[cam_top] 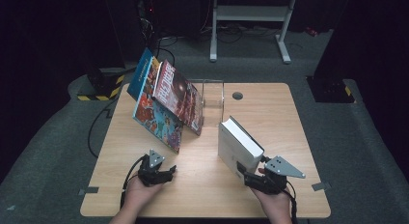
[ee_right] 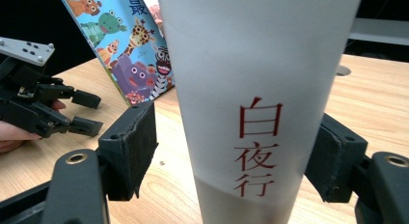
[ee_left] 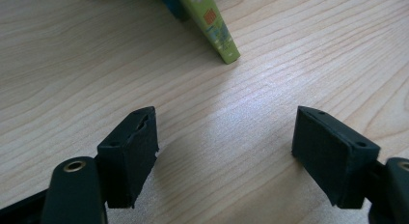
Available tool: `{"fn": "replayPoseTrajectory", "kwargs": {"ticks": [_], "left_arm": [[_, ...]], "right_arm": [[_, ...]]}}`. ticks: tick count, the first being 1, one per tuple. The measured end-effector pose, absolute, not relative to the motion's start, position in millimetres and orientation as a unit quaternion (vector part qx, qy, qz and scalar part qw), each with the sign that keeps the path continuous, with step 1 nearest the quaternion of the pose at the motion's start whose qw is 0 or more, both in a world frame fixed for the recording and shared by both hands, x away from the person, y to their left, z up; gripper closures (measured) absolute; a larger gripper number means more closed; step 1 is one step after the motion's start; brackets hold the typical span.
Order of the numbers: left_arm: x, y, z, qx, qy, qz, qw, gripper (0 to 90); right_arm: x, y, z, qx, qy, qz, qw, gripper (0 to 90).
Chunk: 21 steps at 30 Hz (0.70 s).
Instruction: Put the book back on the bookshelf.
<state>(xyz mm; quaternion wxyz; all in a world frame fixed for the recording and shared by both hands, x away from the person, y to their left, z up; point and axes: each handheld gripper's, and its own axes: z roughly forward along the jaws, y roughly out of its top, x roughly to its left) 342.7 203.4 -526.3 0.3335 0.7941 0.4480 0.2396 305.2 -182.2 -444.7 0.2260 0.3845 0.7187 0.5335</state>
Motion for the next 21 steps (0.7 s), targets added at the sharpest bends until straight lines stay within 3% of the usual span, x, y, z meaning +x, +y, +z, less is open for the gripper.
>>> {"fn": "replayPoseTrajectory", "kwargs": {"ticks": [3,6,9,14,21], "left_arm": [[342.3,202.6,-526.6,0.794,0.448,0.240,0.334,23.1],[341.6,202.1,-526.7,0.793,0.447,0.244,0.333,22.5],[342.2,202.7,-526.8,0.793,0.449,0.239,0.335,22.4],[344.2,204.2,-527.2,0.791,0.455,0.229,0.339,21.9],[344.4,204.9,-527.0,0.790,0.458,0.223,0.339,21.7]], "right_arm": [[306.4,-181.7,-442.1,0.389,0.717,0.532,0.227,22.6],[302.8,-180.2,-440.7,0.374,0.712,0.531,0.266,22.6],[303.1,-182.6,-436.8,0.375,0.718,0.531,0.250,29.4],[303.7,-180.9,-431.3,0.378,0.725,0.523,0.243,25.5],[302.2,-172.4,-429.7,0.393,0.724,0.503,0.262,42.9]]}}
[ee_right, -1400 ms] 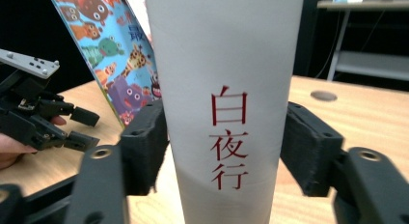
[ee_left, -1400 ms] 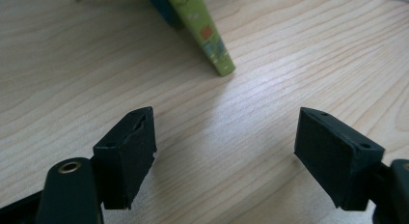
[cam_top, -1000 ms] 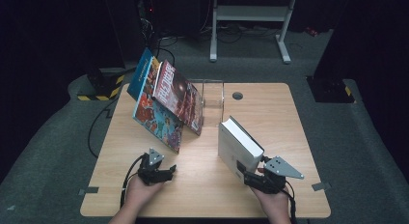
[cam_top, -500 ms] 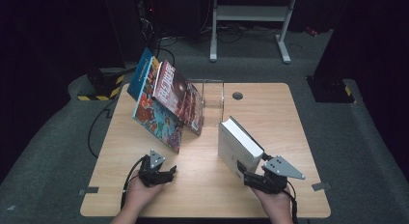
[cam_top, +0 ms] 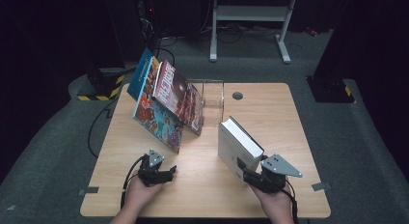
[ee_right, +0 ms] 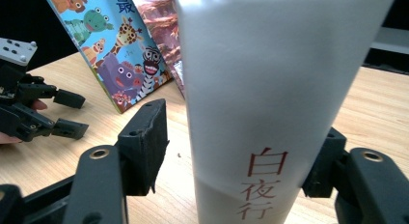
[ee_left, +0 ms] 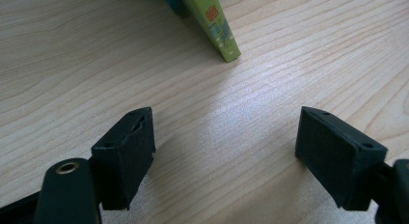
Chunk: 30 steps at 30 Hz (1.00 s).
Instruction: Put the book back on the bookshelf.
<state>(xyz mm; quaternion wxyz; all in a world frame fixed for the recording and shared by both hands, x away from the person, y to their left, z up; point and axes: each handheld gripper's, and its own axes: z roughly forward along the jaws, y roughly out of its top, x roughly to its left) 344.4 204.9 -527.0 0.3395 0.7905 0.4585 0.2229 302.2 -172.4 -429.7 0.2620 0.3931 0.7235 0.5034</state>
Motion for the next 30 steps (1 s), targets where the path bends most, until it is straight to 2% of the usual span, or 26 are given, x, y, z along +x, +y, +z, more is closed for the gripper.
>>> {"fn": "replayPoseTrajectory", "kwargs": {"ticks": [2,5,8,11,13,18,22,30], "left_arm": [[345.1,205.3,-527.4,0.789,0.461,0.221,0.341,21.5],[345.4,205.8,-527.3,0.789,0.461,0.220,0.341,21.4],[345.4,205.8,-527.4,0.789,0.462,0.219,0.342,21.4],[345.1,205.6,-527.4,0.789,0.462,0.220,0.342,21.5],[345.0,205.7,-527.4,0.789,0.462,0.219,0.342,21.5],[345.3,206.5,-527.5,0.789,0.462,0.217,0.342,21.4],[345.0,206.5,-527.6,0.788,0.463,0.216,0.343,21.4],[345.5,207.0,-527.8,0.787,0.465,0.213,0.345,21.4]], "right_arm": [[302.9,-174.7,-429.9,0.391,0.721,0.513,0.256,46.4],[304.3,-176.4,-430.1,0.385,0.721,0.520,0.247,46.4],[308.2,-174.4,-430.3,0.390,0.718,0.521,0.246,39.7],[314.4,-172.2,-429.5,0.398,0.718,0.518,0.238,36.8],[315.2,-171.2,-428.0,0.396,0.716,0.520,0.243,40.1],[314.2,-167.9,-426.2,0.401,0.707,0.518,0.267,37.7],[311.7,-166.7,-425.9,0.397,0.704,0.518,0.279,43.8],[311.5,-167.0,-424.1,0.382,0.717,0.513,0.276,51.8]]}}
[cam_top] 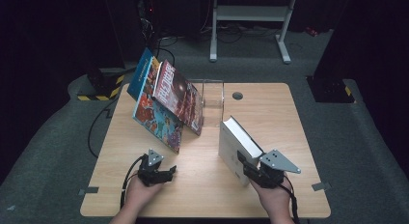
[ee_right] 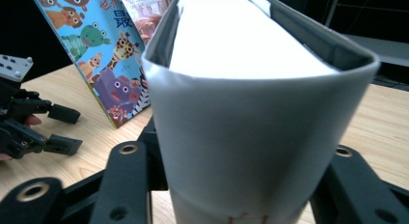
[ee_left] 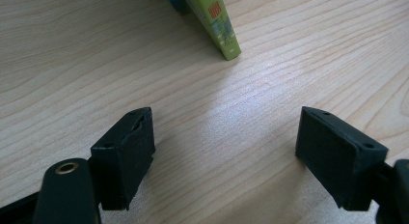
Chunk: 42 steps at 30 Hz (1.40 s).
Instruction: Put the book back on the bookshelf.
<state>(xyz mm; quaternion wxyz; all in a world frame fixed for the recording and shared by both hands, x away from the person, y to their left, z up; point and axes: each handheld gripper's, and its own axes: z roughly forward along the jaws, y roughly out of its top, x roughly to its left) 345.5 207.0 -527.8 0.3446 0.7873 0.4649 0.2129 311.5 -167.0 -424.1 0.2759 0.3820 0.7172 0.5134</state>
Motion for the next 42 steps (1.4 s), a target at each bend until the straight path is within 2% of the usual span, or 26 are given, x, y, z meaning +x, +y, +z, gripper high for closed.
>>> {"fn": "replayPoseTrajectory", "kwargs": {"ticks": [23,42], "left_arm": [[345.8,207.0,-528.1,0.786,0.465,0.212,0.346,21.4],[345.9,206.9,-528.2,0.786,0.466,0.213,0.347,21.4]], "right_arm": [[310.1,-160.5,-421.6,0.396,0.713,0.503,0.285,54.5],[322.9,-157.2,-395.2,0.394,0.704,0.514,0.290,54.6]]}}
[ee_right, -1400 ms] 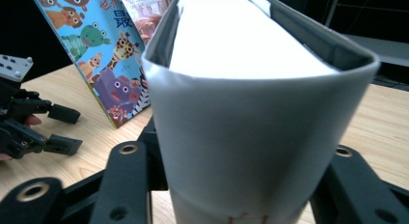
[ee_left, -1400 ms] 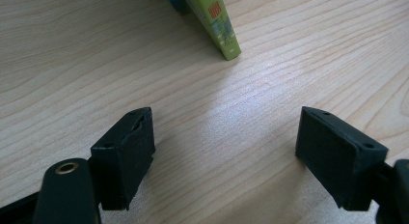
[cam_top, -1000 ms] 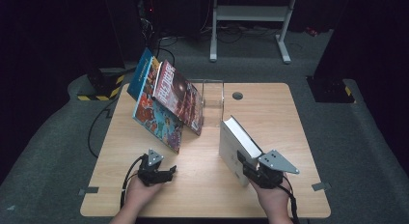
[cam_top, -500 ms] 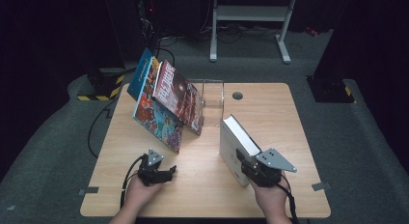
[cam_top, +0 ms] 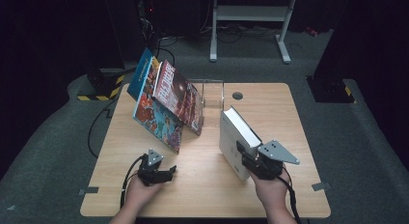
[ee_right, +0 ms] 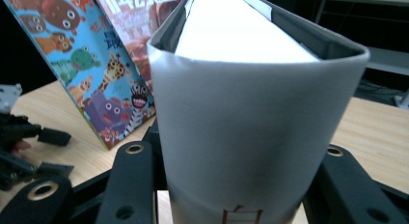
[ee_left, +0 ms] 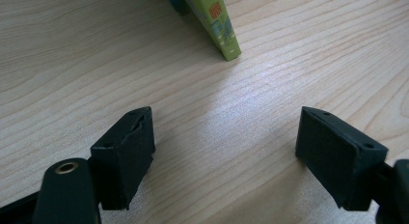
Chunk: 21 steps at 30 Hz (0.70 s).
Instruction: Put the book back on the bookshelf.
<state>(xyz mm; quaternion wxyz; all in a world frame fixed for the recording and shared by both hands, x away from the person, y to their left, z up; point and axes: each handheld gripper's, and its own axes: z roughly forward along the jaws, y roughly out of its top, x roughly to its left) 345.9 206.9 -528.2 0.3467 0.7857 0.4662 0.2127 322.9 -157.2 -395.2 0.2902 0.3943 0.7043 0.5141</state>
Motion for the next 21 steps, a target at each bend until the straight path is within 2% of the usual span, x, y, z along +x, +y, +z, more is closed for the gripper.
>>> {"fn": "replayPoseTrajectory", "kwargs": {"ticks": [21], "left_arm": [[347.0,207.5,-528.0,0.787,0.465,0.214,0.344,21.4]], "right_arm": [[350.9,-139.1,-378.6,0.387,0.699,0.524,0.294,54.6]]}}
